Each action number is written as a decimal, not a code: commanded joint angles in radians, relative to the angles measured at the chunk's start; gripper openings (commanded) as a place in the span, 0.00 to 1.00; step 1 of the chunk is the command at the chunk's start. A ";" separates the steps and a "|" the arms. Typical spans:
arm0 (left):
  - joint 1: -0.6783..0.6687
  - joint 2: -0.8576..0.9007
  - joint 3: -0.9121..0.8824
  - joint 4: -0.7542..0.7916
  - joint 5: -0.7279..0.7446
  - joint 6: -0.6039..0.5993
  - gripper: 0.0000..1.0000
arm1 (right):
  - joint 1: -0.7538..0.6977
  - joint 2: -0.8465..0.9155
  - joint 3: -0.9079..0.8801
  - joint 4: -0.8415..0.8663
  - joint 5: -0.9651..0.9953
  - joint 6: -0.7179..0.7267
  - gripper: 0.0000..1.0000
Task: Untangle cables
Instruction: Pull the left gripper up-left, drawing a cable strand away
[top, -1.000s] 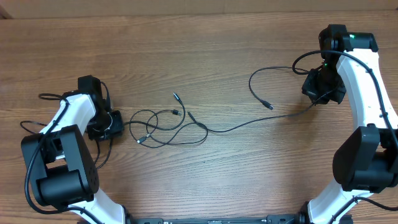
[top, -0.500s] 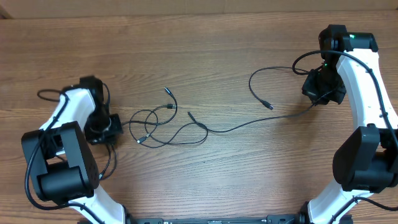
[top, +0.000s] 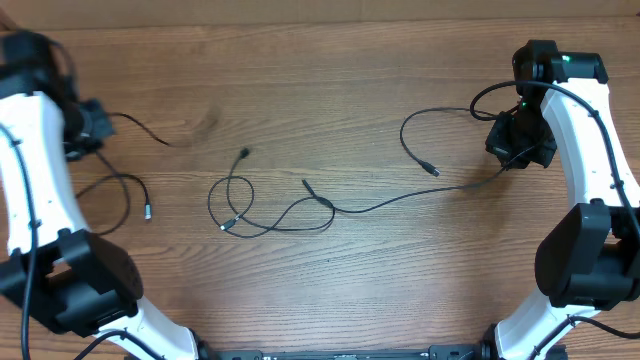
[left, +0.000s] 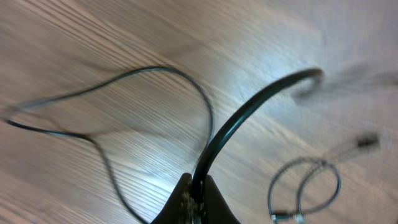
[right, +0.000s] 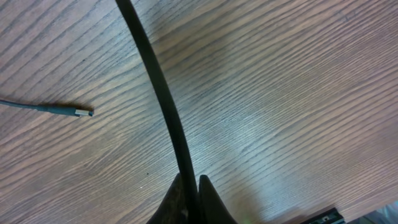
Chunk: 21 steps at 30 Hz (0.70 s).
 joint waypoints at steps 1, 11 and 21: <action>0.076 -0.005 0.107 -0.025 -0.013 -0.011 0.04 | -0.003 -0.004 0.002 0.003 0.000 0.001 0.04; 0.209 -0.005 0.141 -0.078 -0.003 -0.060 0.61 | -0.003 -0.004 0.002 0.003 0.000 0.001 0.04; 0.208 -0.005 0.141 -0.122 0.145 -0.060 1.00 | -0.003 -0.004 0.002 0.002 0.000 0.001 0.04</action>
